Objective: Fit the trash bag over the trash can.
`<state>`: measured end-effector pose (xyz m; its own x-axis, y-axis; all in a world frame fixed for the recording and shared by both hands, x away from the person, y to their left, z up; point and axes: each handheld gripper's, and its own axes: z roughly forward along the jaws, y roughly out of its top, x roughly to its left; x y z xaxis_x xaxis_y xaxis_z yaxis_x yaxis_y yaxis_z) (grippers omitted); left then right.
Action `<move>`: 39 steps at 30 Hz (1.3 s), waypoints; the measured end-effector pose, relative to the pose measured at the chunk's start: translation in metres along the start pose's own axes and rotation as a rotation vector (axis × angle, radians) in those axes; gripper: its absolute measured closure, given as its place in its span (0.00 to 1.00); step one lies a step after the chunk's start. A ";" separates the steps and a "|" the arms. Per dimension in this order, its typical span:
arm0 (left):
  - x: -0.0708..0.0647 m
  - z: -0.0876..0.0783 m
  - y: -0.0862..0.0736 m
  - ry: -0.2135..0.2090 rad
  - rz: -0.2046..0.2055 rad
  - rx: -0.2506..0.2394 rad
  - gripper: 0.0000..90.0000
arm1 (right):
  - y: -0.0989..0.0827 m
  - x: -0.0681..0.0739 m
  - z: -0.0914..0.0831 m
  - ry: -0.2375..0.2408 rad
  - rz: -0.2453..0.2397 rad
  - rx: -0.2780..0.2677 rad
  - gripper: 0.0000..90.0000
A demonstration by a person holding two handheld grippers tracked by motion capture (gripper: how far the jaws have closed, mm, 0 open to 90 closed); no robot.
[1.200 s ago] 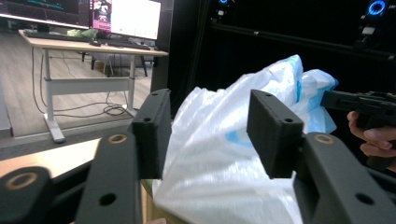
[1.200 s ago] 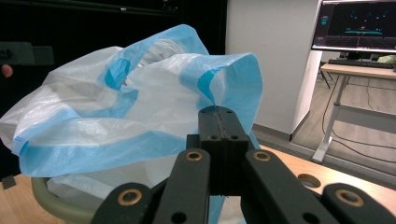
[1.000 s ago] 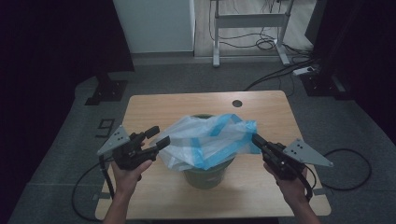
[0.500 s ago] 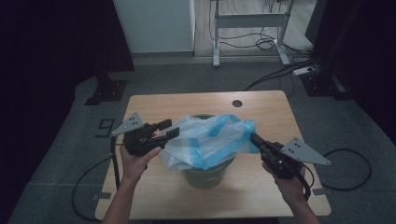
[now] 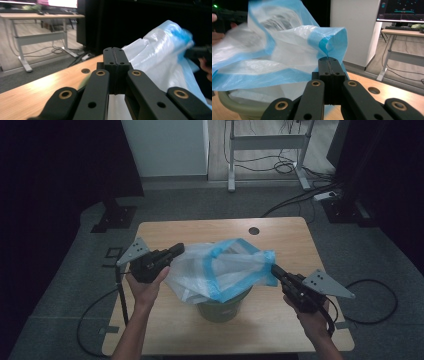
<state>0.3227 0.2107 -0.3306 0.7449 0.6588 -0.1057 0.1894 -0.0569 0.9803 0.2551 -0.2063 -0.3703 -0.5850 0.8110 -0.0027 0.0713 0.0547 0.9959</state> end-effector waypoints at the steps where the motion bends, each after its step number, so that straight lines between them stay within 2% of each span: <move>1: 0.002 -0.001 -0.001 0.011 -0.008 -0.011 1.00 | -0.002 -0.001 -0.001 -0.004 0.002 0.003 0.99; 5: 0.009 -0.008 -0.004 0.037 -0.034 -0.060 1.00 | -0.006 -0.007 -0.002 -0.028 0.003 0.015 0.99; 11: 0.021 -0.013 -0.001 0.057 -0.051 -0.082 1.00 | 0.000 -0.022 0.007 -0.086 -0.001 0.030 0.99; 16: 0.025 -0.017 0.004 0.063 -0.052 -0.121 1.00 | 0.020 -0.032 0.012 -0.127 -0.011 -0.004 0.99; 19: 0.023 -0.023 0.002 0.065 -0.052 -0.142 1.00 | 0.029 -0.033 0.012 -0.132 -0.005 -0.036 0.99; 22: 0.022 -0.033 -0.007 0.053 -0.058 -0.158 1.00 | 0.027 -0.029 0.007 -0.124 -0.010 -0.042 0.99; 25: 0.021 -0.040 -0.018 0.024 -0.081 -0.153 1.00 | 0.016 -0.026 0.001 -0.111 0.005 -0.030 0.99; 29: 0.020 -0.037 -0.021 -0.023 -0.082 -0.121 0.99 | 0.002 -0.019 -0.003 -0.084 0.007 -0.011 0.99; 33: 0.014 -0.026 -0.012 -0.030 -0.062 -0.085 0.83 | -0.002 -0.016 -0.002 -0.072 0.006 -0.006 0.99; 36: 0.011 -0.021 -0.006 -0.007 -0.050 -0.069 0.69 | -0.001 -0.015 -0.001 -0.064 -0.002 -0.004 0.99; 39: 0.011 -0.019 -0.001 -0.013 -0.048 -0.045 0.61 | -0.001 -0.013 -0.001 -0.059 -0.009 -0.002 0.99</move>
<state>0.3189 0.2319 -0.3294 0.7437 0.6504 -0.1544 0.1962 0.0083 0.9805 0.2623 -0.2175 -0.3707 -0.5369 0.8435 -0.0172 0.0640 0.0611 0.9961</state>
